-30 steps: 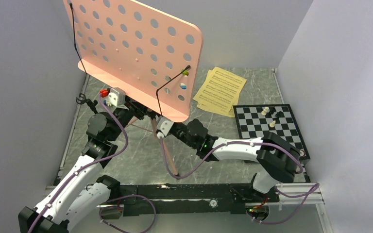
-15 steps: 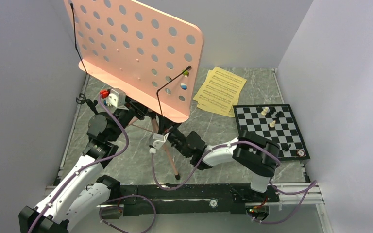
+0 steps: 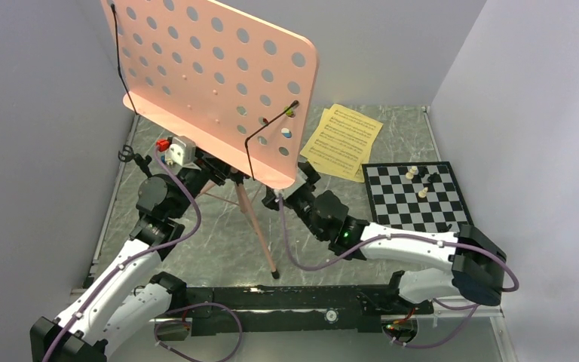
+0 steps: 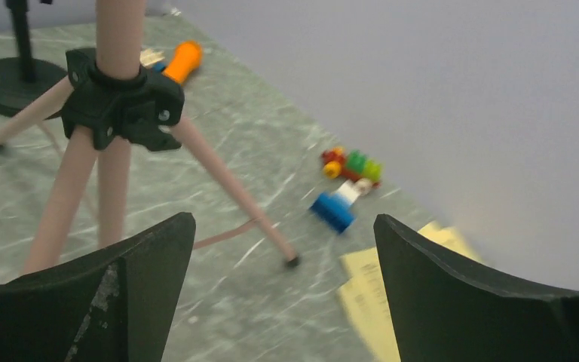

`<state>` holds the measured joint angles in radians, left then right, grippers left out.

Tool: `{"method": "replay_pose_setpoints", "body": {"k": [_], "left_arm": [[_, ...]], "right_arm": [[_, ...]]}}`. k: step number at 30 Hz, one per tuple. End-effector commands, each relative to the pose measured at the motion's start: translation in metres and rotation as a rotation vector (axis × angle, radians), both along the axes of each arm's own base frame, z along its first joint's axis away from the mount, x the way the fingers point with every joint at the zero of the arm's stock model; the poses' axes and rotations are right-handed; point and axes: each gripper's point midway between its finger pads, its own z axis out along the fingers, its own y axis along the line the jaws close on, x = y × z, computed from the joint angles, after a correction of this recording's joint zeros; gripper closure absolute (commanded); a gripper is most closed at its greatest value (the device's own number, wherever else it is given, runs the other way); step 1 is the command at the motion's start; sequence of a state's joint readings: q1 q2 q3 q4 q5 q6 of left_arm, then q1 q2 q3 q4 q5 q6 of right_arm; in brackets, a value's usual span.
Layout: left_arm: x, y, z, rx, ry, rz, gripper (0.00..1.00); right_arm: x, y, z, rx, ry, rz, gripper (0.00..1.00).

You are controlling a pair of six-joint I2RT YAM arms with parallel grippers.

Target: Pack up the instrument practice props

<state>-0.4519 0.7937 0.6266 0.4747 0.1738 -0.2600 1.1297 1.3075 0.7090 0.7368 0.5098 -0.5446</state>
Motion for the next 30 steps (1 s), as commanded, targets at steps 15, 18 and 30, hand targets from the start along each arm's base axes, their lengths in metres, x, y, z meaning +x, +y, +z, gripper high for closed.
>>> {"method": "replay_pose_setpoints", "body": {"k": [15,18,30], "left_arm": [[0.008,-0.003,-0.063,0.030,0.216,0.005,1.00],[0.008,-0.003,-0.063,0.032,0.214,0.003,1.00],[0.009,-0.006,-0.065,0.037,0.218,-0.009,1.00]], "right_arm": [[-0.010,0.040,-0.009,0.873,1.371,0.511,0.15],[-0.009,0.051,0.003,0.945,1.460,0.555,0.18],[0.010,0.079,0.008,0.969,1.575,0.557,0.43]]}}
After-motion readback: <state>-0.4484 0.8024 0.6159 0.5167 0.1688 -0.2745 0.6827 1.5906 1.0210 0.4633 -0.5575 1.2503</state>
